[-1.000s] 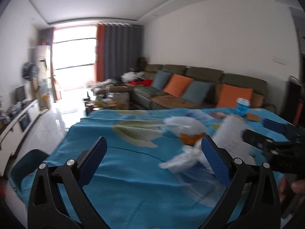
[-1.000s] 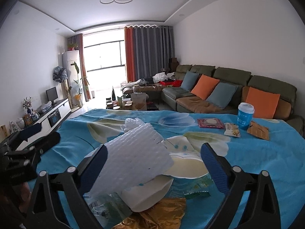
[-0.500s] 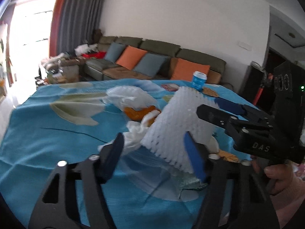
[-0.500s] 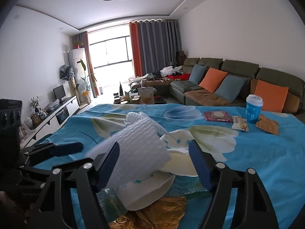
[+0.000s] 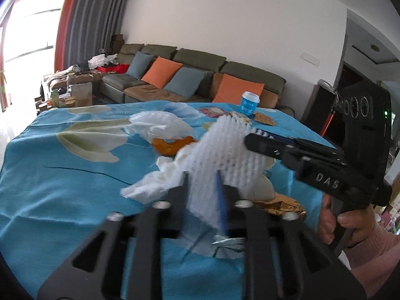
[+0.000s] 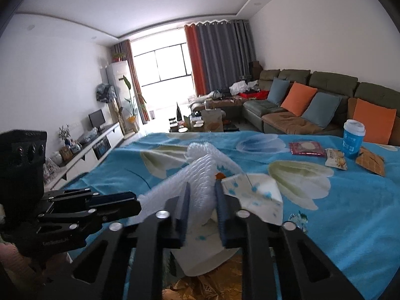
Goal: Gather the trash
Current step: 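Grasp the white foam net with the right gripper while the left gripper approaches a clear plastic packet, then grasp the clear plastic packet with the left gripper and lift it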
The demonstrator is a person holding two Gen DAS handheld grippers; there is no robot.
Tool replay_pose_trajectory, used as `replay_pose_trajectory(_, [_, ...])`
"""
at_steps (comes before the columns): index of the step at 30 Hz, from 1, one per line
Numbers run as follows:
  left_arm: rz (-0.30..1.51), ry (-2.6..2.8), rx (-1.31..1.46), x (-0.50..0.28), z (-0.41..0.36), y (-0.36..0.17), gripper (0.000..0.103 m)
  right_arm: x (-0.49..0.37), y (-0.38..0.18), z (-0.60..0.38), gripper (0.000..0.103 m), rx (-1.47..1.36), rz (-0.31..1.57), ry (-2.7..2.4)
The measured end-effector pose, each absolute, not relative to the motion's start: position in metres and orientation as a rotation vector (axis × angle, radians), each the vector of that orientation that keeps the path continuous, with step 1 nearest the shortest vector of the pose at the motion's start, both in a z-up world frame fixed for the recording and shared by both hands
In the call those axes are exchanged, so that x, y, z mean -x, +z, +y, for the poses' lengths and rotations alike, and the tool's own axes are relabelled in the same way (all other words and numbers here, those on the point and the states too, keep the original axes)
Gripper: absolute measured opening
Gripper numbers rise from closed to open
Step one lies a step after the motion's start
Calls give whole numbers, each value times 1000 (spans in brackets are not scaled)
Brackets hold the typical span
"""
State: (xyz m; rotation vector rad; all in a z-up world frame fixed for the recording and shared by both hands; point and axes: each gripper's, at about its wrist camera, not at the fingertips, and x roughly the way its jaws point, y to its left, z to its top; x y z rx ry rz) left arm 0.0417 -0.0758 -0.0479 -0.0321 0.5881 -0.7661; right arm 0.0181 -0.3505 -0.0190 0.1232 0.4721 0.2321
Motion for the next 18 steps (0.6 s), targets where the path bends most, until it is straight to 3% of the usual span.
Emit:
replay_pose_trajectory(4, [571, -774, 29, -32, -62, -41, 41, -13, -7, -363, 12, -198, 431, 247])
replay_pose_trajectory(9, [613, -893, 0, -11, -65, -47, 59, -9, 1, -379, 12, -272, 402, 253])
replay_pose_trajectory(11, [624, -918, -39, -2, -75, -51, 62, -9, 3, -383, 12, -291, 395, 243])
replay_pose_trajectory(16, [670, -928, -88, 1, -93, -61, 57, -8, 4, -386, 12, -301, 398, 250])
replay_pose_trajectory(18, [705, -915, -90, -4, -96, -66, 36, -7, 5, -385, 12, -299, 400, 254])
